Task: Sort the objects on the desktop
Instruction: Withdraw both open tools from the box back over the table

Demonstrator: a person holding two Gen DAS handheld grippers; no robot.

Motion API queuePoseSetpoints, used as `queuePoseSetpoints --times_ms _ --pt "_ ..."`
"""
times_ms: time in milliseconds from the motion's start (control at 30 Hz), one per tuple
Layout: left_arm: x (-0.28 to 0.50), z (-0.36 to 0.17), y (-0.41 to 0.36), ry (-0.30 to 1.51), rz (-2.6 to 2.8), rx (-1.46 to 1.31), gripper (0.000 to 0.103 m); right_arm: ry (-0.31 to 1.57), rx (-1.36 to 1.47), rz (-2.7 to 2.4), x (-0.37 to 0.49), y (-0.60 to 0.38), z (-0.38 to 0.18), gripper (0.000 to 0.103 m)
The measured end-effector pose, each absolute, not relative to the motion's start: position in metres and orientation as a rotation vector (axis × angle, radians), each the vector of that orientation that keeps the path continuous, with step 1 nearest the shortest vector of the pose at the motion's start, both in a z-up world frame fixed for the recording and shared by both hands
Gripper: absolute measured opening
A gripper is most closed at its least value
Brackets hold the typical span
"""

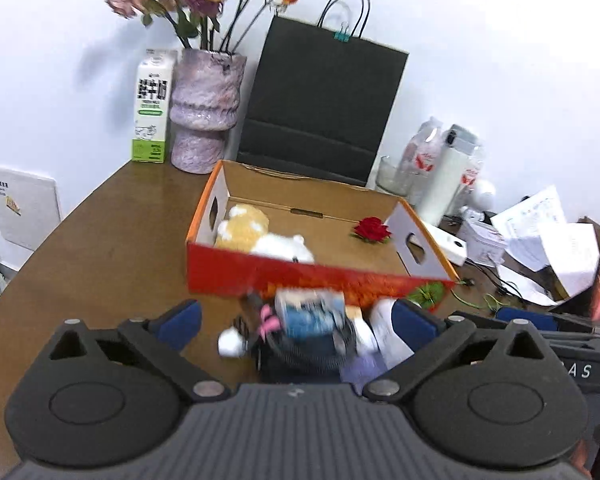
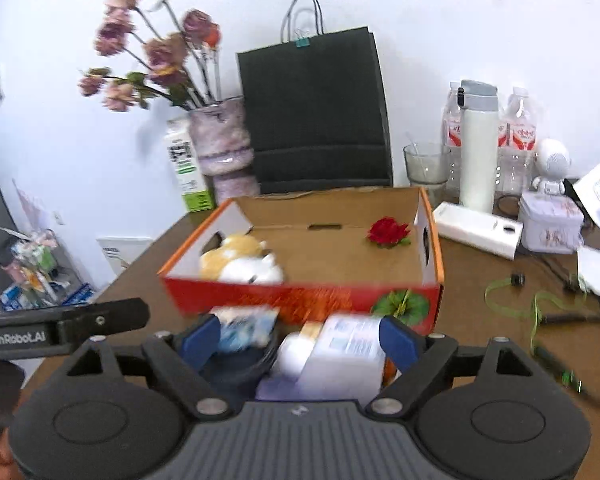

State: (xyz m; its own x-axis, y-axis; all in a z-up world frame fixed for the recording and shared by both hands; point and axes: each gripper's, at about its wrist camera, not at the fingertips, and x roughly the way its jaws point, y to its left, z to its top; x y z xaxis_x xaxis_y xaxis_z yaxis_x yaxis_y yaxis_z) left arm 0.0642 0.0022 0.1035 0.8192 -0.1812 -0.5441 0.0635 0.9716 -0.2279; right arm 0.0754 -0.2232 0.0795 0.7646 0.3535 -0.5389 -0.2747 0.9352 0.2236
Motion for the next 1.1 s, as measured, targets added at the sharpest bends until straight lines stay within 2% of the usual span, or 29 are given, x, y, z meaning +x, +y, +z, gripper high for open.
queuePoseSetpoints --times_ms 267,500,1100 --pt "-0.020 0.064 0.001 0.499 -0.118 -0.129 0.103 0.520 0.061 0.356 -0.025 -0.212 0.043 0.086" --pt "-0.078 0.025 0.011 0.456 -0.148 -0.129 0.103 0.501 0.007 0.346 -0.077 -0.211 0.010 0.086" --pt "-0.063 0.006 0.004 0.521 -0.121 -0.074 0.103 0.560 0.004 0.328 -0.072 -0.214 -0.013 0.087"
